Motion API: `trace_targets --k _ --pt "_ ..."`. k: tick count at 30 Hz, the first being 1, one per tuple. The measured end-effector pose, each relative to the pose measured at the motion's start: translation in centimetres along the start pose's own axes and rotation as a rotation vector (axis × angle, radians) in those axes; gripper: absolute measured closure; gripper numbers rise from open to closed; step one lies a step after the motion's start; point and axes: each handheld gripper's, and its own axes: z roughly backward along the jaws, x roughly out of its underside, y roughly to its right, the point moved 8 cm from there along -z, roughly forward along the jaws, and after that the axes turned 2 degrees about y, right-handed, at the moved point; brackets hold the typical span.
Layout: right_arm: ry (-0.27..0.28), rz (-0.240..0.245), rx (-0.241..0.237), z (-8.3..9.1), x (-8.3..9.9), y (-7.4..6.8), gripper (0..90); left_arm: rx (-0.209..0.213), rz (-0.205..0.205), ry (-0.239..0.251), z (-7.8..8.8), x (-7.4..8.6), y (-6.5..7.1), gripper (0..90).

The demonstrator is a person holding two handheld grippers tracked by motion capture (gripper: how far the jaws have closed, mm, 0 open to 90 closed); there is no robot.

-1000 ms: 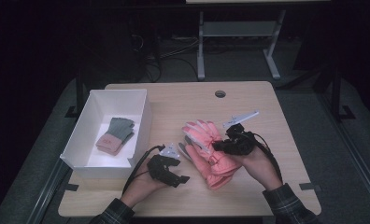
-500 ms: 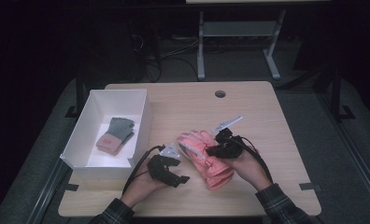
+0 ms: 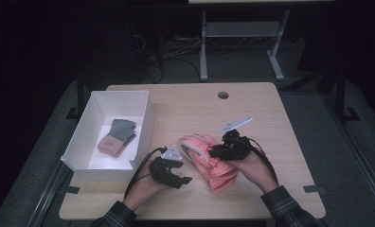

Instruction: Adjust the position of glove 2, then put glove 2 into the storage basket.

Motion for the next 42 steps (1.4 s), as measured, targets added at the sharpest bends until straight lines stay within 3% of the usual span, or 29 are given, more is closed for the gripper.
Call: trace_targets --k 3,5,6,7,8,9,11,14,19,24,26,27,31,42 --pt "0.061 0.009 -0.005 1.5 -0.5 0.0 70.5 -0.003 0.008 0.023 0.3 -0.2 -0.1 43.3" --pt "0.102 0.019 0.015 2.9 -0.4 0.9 80.9 -0.004 0.01 0.046 0.6 -0.5 -0.1 56.5" --pt "0.102 0.019 0.015 2.9 -0.4 0.9 80.9 -0.004 0.01 0.046 0.6 -0.5 -0.1 62.0" --pt "0.107 0.015 0.032 3.6 -0.1 1.7 87.7 -0.009 0.003 0.038 0.7 -0.6 -0.1 68.4" --pt "0.107 0.015 0.032 3.6 -0.1 1.7 87.7 -0.009 0.003 0.038 0.7 -0.6 -0.1 75.2" --pt "0.106 0.006 0.041 3.8 0.3 2.1 89.9 -0.006 0.011 0.042 0.7 -0.6 0.0 75.2" --pt "0.095 0.01 0.058 4.3 1.4 3.3 90.0 0.005 0.025 0.037 0.7 -0.9 0.1 89.7" --pt "0.091 0.002 0.068 4.5 2.4 4.0 90.0 0.017 0.033 0.034 0.7 -1.1 0.5 89.8" --pt "0.049 -0.012 0.088 4.6 5.0 5.0 90.0 0.029 -0.004 0.002 -0.4 -1.2 1.4 89.8" --pt "0.013 -0.025 0.061 3.6 7.4 5.6 90.0 0.025 -0.006 -0.01 -1.7 -1.7 1.6 89.8" --pt "-0.016 -0.006 0.044 2.6 8.1 5.7 90.0 0.024 0.006 -0.003 -2.2 -1.9 1.6 89.7" --pt "-0.02 -0.014 0.038 2.4 8.2 5.6 90.0 0.021 -0.006 -0.013 -2.3 -1.9 1.5 89.7" --pt "-0.049 0.032 -0.005 1.2 8.4 4.5 90.0 0.011 -0.012 -0.019 -2.7 -2.2 1.1 89.8" --pt "-0.051 0.055 -0.065 0.9 8.6 3.0 90.0 0.018 0.018 -0.006 -3.3 -3.2 -0.4 89.8"
